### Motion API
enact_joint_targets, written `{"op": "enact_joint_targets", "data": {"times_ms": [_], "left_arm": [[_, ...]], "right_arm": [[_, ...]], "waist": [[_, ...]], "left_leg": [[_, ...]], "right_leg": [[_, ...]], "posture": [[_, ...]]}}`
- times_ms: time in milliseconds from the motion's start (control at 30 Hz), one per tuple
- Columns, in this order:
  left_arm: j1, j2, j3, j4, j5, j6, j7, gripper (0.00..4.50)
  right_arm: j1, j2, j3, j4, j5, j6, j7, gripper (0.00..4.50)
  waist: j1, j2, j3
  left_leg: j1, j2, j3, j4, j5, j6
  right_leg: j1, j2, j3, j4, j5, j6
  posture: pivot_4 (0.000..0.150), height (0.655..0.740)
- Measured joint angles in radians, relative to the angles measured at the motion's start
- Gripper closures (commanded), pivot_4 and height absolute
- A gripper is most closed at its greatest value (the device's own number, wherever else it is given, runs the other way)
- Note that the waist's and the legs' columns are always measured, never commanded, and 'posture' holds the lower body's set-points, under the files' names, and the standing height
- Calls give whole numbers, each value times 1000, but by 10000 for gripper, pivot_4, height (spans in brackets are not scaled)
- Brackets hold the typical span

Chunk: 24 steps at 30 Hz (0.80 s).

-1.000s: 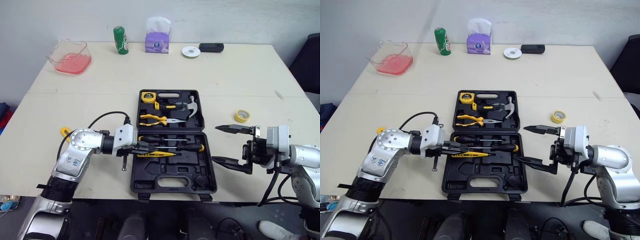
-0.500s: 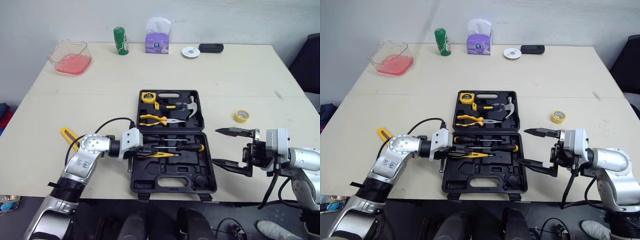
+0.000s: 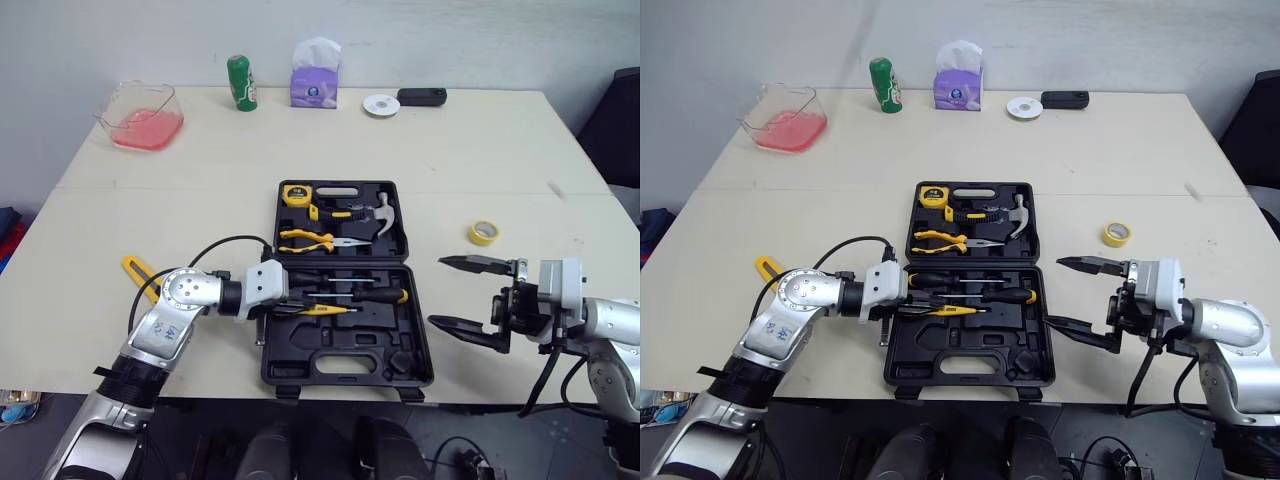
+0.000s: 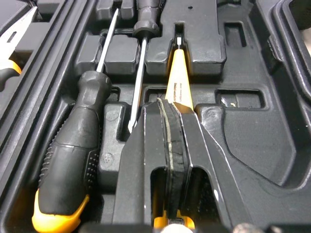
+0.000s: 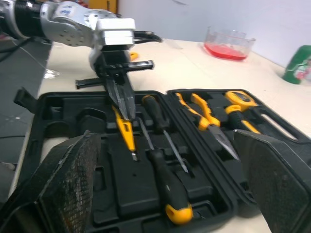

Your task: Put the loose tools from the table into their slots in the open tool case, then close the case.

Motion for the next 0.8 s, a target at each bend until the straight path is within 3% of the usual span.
{"op": "enact_joint_targets", "data": {"times_ms": [33,67,133,367,400,800], "left_arm": [[14,-1,21,-9,-36,-1,-12,44716],[37,-1,73,-40,-104,0,-28,39961],[38,1,141,-79,-161,9,-20,35984],[228,126,441,-165,-250,69,71,3017],[258,143,486,-155,-250,72,85,173],[547,180,959,35,-262,66,255,173]], "right_arm": [[1,0,-11,14,-1,-2,0,0],[4,-7,-41,50,-5,-10,0,0],[5,-27,-74,91,-7,-20,5,0],[20,-59,-175,296,-42,-136,49,0],[19,-67,-193,341,-49,-156,47,0],[-125,-148,-288,911,-155,-436,-10,0]], "waist": [[0,0,0],[-1,0,1],[0,0,1],[-9,0,1],[-9,0,1],[-28,1,1]], "left_leg": [[-1,0,0,0,0,0],[-1,0,0,0,0,0],[-1,-1,0,0,0,0],[0,-1,1,-1,0,0],[0,-1,1,-1,0,1],[0,-1,1,-3,-2,0]], "right_leg": [[-1,-3,0,0,0,0],[-1,-6,-2,0,0,0],[-1,-7,-3,0,0,0],[0,-7,-4,0,0,0],[0,-7,-4,0,0,0],[-1,-9,-3,-5,0,-1]], "posture": [[1500,7400],[1500,7400],[1500,7400],[1500,7400],[1500,7400],[1500,7400]]}}
